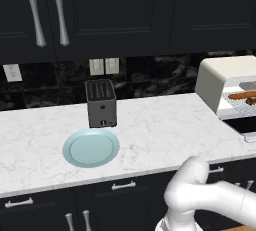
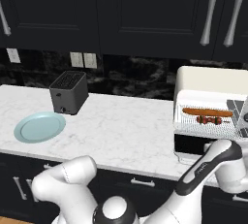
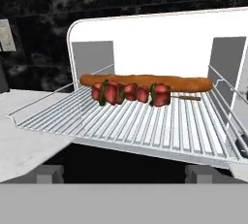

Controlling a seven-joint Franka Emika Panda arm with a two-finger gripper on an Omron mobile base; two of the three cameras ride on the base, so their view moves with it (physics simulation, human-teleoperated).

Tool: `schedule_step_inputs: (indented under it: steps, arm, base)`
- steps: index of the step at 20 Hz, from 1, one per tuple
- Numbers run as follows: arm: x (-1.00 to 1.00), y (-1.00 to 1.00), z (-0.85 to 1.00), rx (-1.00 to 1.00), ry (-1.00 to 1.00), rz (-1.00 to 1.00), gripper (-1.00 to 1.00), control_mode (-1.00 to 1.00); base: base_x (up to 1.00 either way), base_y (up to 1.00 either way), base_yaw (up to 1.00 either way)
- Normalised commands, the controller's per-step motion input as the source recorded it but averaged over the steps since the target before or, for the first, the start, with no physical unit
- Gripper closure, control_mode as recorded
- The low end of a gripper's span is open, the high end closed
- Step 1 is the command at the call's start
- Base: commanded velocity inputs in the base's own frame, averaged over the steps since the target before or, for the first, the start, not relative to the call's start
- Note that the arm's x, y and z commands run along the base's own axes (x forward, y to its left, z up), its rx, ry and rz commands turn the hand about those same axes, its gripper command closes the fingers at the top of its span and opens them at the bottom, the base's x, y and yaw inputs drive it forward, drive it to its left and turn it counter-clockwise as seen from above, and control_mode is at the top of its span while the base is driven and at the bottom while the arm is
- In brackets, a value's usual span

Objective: Pick up the kebab skewer and baguette bread, and place them inside the toaster oven. Close the toaster oven door and start by setting the timer.

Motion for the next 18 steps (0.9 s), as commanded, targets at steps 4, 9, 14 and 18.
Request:
schedule_step_inputs:
  steps: [4, 9, 14, 18]
  arm:
    - [0.13, 0.11, -0.12, -0.12, -0.18, -0.11, -1.0, -1.0]
    - [0.14, 0.04, -0.13, -0.05, -0.13, -0.02, -1.0, -1.0]
    - [0.0, 0.0, -0.08, 0.02, -0.08, 0.0, -1.0, -1.0]
    - [0.0, 0.0, 0.0, 0.11, -0.08, -0.04, -1.0, -1.0]
  base:
    - [0.0, 0.0, 0.0]
    - [0.0, 0.0, 0.0]
    - [0.0, 0.0, 0.0]
    - [0.0, 0.0, 0.0]
